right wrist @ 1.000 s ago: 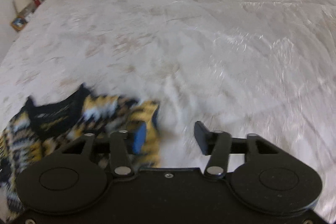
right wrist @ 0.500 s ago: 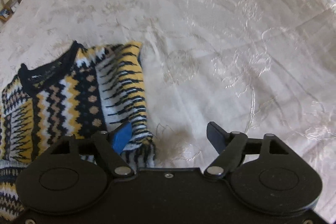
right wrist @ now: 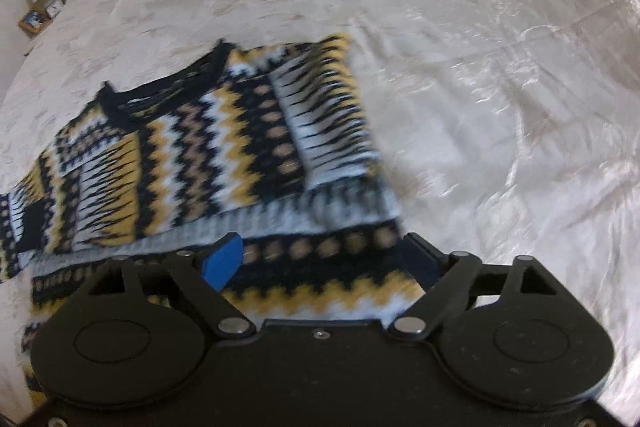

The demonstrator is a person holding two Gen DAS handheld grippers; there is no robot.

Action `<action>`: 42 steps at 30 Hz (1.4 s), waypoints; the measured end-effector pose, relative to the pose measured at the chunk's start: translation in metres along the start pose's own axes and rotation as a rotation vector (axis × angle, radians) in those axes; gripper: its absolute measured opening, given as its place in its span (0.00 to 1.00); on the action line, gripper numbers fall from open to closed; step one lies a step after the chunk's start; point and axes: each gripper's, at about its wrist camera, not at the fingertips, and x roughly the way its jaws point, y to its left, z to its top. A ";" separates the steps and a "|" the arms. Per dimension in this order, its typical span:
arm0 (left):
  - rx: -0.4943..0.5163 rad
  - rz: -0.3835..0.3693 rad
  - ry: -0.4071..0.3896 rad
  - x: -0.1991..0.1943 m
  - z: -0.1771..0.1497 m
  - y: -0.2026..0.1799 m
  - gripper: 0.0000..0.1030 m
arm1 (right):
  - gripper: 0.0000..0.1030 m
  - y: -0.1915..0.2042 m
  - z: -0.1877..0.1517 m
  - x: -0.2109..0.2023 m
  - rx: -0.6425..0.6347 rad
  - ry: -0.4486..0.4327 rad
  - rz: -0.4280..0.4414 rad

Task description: Fold small clothes

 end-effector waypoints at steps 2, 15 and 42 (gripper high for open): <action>0.006 0.012 -0.011 0.000 0.008 0.011 0.85 | 0.91 0.013 -0.005 -0.003 0.000 -0.005 0.013; 0.406 0.156 -0.025 0.011 0.029 0.024 0.85 | 0.93 0.086 -0.036 -0.009 -0.019 0.025 0.069; 0.657 0.188 -0.048 -0.021 0.009 0.065 0.85 | 0.93 0.136 -0.033 -0.005 -0.032 0.059 0.119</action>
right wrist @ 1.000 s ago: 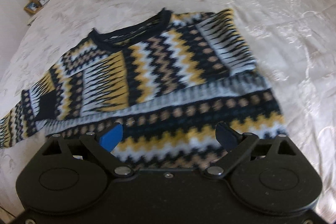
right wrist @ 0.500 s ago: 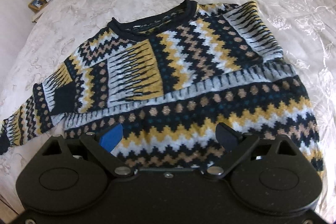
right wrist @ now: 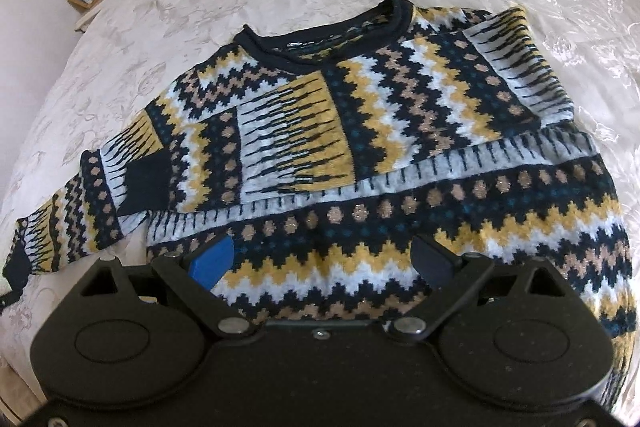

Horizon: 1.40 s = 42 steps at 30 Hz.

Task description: Fold small clothes

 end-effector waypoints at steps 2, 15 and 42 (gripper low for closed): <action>0.035 0.006 0.003 0.002 0.001 -0.002 0.85 | 0.93 0.001 0.000 0.000 -0.002 0.003 0.004; -0.190 -0.006 -0.065 0.031 0.046 0.020 0.85 | 0.93 0.008 -0.001 0.002 -0.015 0.017 0.026; -0.578 -0.144 -0.145 0.017 0.065 0.038 0.05 | 0.93 0.003 -0.001 0.017 -0.037 0.087 0.071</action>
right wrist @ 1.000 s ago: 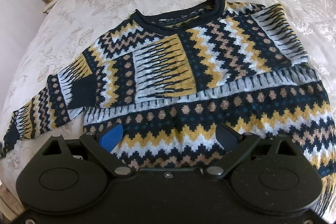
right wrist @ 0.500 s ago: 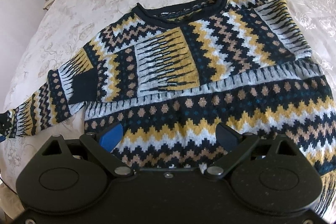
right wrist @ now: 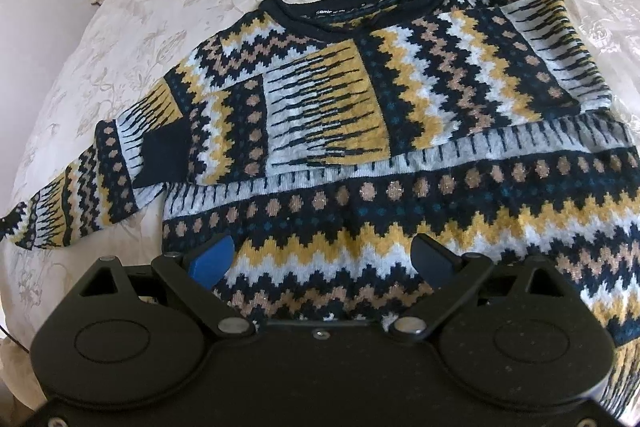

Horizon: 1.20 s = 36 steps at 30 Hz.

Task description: Fold small clothes

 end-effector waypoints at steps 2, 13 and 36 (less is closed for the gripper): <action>0.014 -0.026 -0.030 -0.014 0.002 -0.018 0.05 | 0.93 -0.005 0.000 -0.001 0.001 0.002 0.008; 0.223 -0.281 -0.164 -0.082 -0.013 -0.185 0.05 | 0.93 -0.049 0.000 -0.011 -0.002 0.019 0.058; 0.555 -0.478 0.100 -0.013 -0.191 -0.429 0.12 | 0.93 -0.172 0.022 -0.039 0.039 0.014 0.072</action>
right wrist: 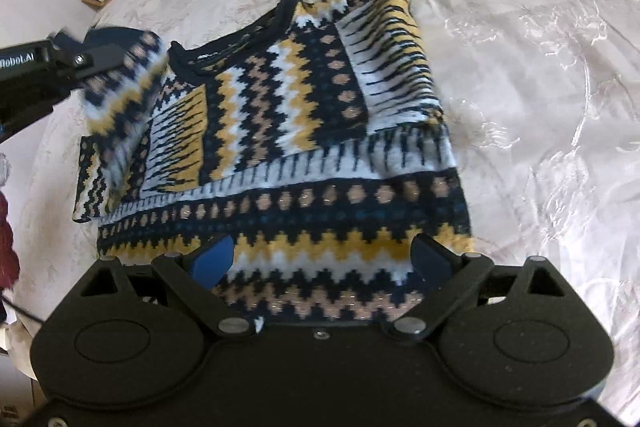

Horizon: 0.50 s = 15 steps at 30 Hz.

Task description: Fold small clothes

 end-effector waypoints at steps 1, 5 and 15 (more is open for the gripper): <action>0.013 -0.005 -0.001 -0.003 -0.003 -0.001 0.21 | 0.93 -0.001 0.001 0.001 0.002 0.002 0.000; 0.034 -0.005 0.018 -0.008 -0.020 0.003 0.30 | 0.93 0.001 0.009 0.006 0.007 -0.004 0.005; -0.111 0.181 0.187 -0.004 -0.071 0.082 0.30 | 0.93 0.021 0.053 0.027 -0.009 -0.069 0.040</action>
